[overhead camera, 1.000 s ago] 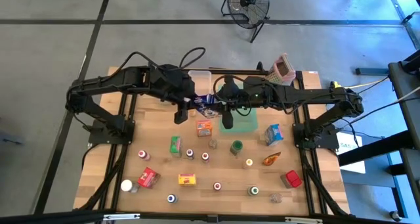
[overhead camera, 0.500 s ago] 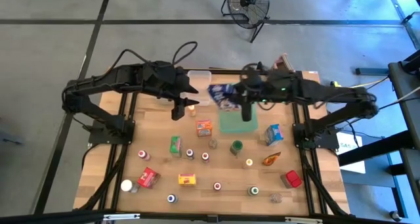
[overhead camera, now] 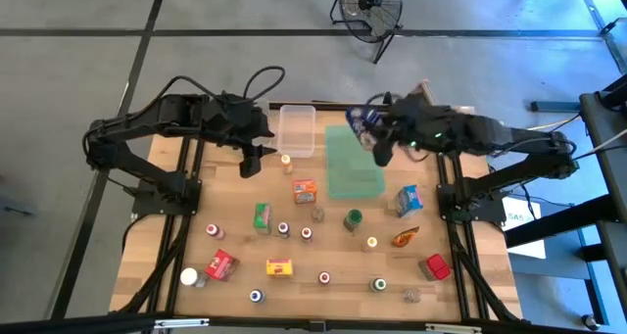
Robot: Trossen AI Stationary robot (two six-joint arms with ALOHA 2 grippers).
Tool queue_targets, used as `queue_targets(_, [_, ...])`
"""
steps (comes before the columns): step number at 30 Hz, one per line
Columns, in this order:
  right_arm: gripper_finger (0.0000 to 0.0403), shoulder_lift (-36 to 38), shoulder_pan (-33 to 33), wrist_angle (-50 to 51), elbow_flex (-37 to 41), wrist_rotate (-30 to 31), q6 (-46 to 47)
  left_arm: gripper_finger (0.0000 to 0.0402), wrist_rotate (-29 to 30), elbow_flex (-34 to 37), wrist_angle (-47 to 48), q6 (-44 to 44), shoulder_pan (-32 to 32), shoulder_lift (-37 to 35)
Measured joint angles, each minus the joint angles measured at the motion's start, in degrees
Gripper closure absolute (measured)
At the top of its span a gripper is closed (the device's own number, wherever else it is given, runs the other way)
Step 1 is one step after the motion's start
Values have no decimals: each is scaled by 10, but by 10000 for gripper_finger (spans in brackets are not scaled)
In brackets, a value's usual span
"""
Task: Pick & Place Kitchen Items
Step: Put the blue cereal box into the blue bin
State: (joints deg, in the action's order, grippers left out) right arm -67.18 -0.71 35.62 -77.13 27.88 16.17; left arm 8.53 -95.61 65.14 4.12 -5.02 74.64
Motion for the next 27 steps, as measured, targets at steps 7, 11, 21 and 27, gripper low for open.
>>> queue_targets(7, [296, -9, 43, -90, 96, -54, 6, 215, 0, 0, 31, 21, 0, -6])
queue_targets(11, [308, -3, 66, -179, 145, -162, -5, 216, -5, 0, 39, 28, 0, -6])
queue_targets(21, [321, 130, 112, -58, 148, -186, -36, 216, -6, 0, 64, 43, 0, -7])
queue_targets(27, [322, 236, 128, -3, 157, -194, -32, 215, -6, 0, 64, 43, 0, -7])
